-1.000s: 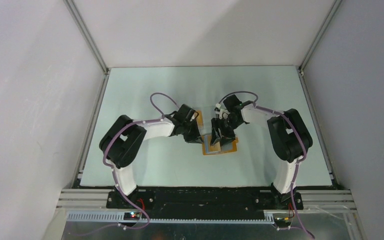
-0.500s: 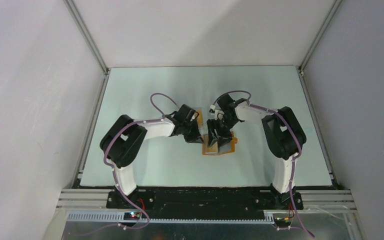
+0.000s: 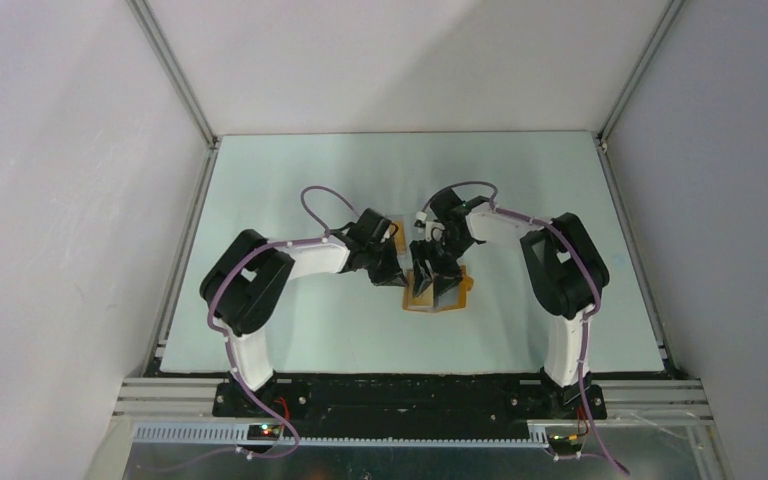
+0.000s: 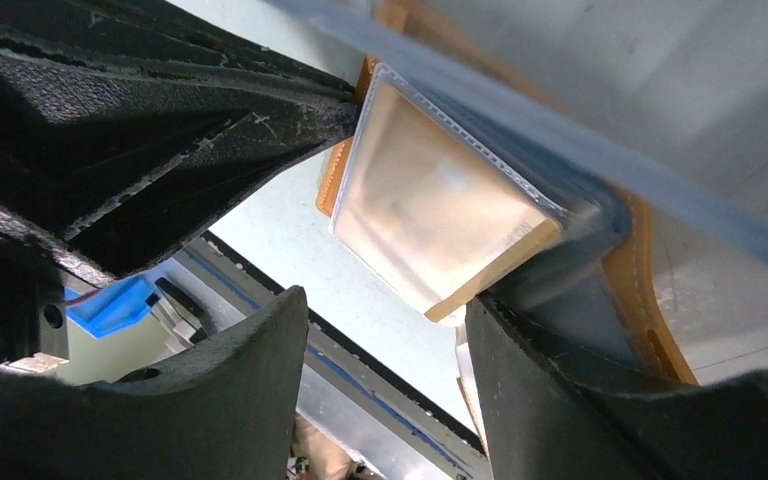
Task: Put the credit cards into the card holder
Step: Insert the credit card into the card holder.
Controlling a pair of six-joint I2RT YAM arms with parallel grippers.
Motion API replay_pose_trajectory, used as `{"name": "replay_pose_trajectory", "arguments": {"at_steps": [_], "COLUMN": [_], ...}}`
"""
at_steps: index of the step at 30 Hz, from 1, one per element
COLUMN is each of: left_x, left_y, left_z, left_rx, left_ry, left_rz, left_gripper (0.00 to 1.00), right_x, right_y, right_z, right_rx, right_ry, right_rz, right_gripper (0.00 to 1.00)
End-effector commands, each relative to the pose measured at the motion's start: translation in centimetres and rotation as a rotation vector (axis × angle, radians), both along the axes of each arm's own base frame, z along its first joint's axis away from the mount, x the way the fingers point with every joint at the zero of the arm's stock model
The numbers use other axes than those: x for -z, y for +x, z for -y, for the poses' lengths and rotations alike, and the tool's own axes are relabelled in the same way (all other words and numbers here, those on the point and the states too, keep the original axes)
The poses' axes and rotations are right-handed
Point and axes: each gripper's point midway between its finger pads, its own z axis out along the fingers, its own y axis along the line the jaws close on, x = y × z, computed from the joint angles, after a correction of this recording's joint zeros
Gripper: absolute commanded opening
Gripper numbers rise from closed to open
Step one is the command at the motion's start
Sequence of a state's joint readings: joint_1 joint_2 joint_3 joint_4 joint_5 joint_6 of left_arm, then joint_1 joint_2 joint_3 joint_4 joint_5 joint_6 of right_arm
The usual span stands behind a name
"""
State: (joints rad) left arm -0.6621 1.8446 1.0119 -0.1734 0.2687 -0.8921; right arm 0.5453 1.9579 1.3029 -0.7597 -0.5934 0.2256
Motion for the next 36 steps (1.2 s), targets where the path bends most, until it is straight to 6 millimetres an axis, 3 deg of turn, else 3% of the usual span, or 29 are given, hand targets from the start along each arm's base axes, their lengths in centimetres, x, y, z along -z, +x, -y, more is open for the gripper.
{"name": "replay_pose_trajectory", "arguments": {"at_steps": [1, 12, 20, 29, 36], "left_x": [0.0, 0.0, 0.1, -0.4, -0.6], "left_y": [-0.9, -1.1, -1.3, -1.0, -0.8], "left_z": [1.2, 0.6, -0.1, -1.5, -1.6], "left_rx": [0.017, -0.009, -0.035, -0.095, -0.101], "left_ry": [-0.011, 0.003, 0.018, 0.038, 0.039], "left_rz": [-0.004, 0.000, 0.006, 0.033, 0.045], "left_gripper": [0.00, 0.00, 0.00, 0.00, 0.00], "right_x": [-1.6, -2.3, -2.1, -4.2, -6.3], "right_y": [0.4, 0.6, 1.0, 1.5, 1.6], "right_z": [-3.5, -3.7, -1.6, 0.8, 1.5], "right_rx": [-0.069, -0.047, -0.034, -0.012, 0.003], "right_ry": [0.128, 0.131, 0.007, -0.093, -0.073], "right_rz": [0.040, 0.045, 0.111, 0.217, 0.258], "right_gripper": [0.63, 0.64, 0.65, 0.67, 0.67]}}
